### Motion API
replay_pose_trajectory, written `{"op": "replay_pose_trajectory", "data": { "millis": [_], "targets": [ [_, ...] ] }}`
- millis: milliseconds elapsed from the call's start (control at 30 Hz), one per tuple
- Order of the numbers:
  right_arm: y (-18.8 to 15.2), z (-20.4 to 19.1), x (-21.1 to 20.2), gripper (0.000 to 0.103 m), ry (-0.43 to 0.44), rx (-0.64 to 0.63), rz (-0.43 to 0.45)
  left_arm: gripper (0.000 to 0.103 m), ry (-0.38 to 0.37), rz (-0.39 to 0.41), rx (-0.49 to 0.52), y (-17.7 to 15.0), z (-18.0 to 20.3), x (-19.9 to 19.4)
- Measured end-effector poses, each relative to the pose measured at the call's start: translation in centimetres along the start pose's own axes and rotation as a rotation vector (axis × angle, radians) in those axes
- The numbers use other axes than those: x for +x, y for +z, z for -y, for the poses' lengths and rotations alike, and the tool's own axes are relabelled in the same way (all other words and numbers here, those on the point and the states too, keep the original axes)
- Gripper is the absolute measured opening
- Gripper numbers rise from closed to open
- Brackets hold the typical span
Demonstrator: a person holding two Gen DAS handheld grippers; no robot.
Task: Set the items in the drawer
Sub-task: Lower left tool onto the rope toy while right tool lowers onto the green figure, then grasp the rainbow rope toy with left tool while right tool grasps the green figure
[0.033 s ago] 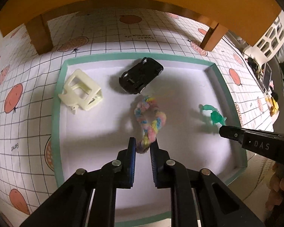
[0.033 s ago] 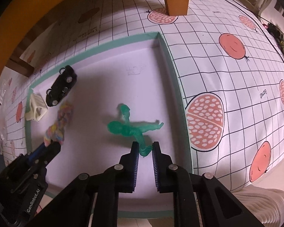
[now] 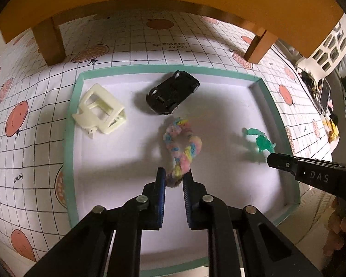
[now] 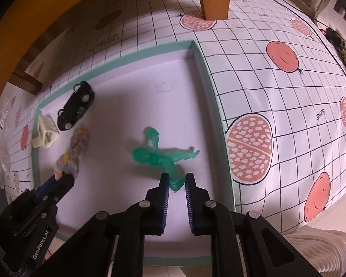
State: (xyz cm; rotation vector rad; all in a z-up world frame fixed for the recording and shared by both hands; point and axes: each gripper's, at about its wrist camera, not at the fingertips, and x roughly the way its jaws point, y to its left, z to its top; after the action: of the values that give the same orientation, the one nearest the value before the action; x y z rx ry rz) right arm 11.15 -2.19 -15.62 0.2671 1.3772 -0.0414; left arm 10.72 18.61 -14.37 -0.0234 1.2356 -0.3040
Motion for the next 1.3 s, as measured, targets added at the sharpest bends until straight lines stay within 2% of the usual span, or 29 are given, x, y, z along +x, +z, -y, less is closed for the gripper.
{"op": "replay_pose_trajectory", "data": {
  "millis": [300, 567, 800, 1167, 1267, 1300],
  "targets": [
    [-0.7, 2.2, -2.8, 0.014, 0.072, 0.036, 0.049, 0.014, -0.022, 0.025, -0.022, 0.9, -0.5, -1.8],
    [-1.8, 1.9, -4.9, 0.014, 0.108, 0.036, 0.102, 0.013, -0.045, 0.050, -0.037, 1.7, -0.6, -3.1],
    [-2.1, 0.7, -5.7, 0.014, 0.097, -0.003, 0.126, 0.012, -0.054, 0.069, -0.040, 1.9, -0.6, -3.9],
    [-2.1, 0.9, -5.6, 0.014, 0.101, 0.003, 0.127, 0.010, -0.090, 0.044, -0.076, 1.5, -1.4, -3.2],
    [-2.1, 1.0, -5.5, 0.014, 0.107, 0.020, 0.121, 0.012, -0.097, 0.046, -0.079, 1.4, -1.5, -3.1],
    [-2.1, 1.0, -5.4, 0.014, 0.109, 0.023, 0.119, 0.018, -0.100, 0.045, -0.076, 1.3, -1.4, -3.0]
  ]
}}
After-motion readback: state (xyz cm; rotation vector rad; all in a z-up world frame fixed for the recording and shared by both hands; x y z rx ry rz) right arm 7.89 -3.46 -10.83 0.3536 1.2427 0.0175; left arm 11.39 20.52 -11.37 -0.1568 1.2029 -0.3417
